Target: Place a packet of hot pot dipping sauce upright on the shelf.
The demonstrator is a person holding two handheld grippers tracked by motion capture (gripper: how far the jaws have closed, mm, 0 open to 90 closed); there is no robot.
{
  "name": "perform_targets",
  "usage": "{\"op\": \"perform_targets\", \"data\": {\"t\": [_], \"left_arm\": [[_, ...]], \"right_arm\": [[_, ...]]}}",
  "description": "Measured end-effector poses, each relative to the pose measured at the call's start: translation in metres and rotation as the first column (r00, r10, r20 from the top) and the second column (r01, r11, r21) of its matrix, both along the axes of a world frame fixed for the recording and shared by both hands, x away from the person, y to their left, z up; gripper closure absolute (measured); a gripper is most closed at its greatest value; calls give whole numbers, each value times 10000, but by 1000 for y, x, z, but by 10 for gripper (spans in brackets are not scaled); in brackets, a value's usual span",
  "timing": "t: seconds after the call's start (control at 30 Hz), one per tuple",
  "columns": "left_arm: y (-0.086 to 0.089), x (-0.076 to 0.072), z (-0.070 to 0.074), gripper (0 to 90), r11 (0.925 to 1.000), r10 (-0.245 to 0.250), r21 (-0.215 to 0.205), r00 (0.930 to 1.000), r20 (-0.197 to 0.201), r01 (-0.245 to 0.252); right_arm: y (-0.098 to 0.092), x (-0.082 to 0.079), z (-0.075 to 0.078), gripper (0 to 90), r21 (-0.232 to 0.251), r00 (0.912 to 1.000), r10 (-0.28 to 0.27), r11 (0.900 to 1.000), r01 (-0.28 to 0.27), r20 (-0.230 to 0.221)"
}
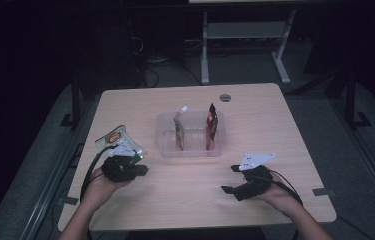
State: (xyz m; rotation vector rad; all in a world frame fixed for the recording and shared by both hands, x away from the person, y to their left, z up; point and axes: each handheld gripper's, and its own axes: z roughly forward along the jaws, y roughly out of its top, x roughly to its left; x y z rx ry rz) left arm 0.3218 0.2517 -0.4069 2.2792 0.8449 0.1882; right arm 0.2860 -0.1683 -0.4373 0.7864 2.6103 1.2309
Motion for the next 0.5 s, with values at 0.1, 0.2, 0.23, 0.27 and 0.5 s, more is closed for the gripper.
{"op": "perform_targets", "data": {"t": [0.1, 0.2, 0.23, 0.27, 0.5], "left_arm": [[12, 15, 5, 896, 9983, 496, 306, 9986, 192, -502], [22, 30, 8, 896, 9939, 1015, 395, 9939, 421, -1032], [25, 34, 9, 896, 9926, 1115, 430, 9923, 533, -1138], [28, 40, 9, 896, 9908, 1249, 460, 9905, 583, -1277], [44, 94, 2, 896, 9661, 2373, 836, 9678, 838, -2441]], "right_arm": [[1, 0, -1, 197, 57, 10000, 51, 10000, -50, -75], [3, -1, -2, 197, 70, 9999, 78, 9999, -77, -111], [4, -1, -3, 197, 67, 9999, 108, 9999, -107, -121], [4, -1, -3, 197, 30, 9998, 91, 10000, -91, -183], [7, 0, -7, 197, -73, 9994, 168, 9998, -170, -313]]}}
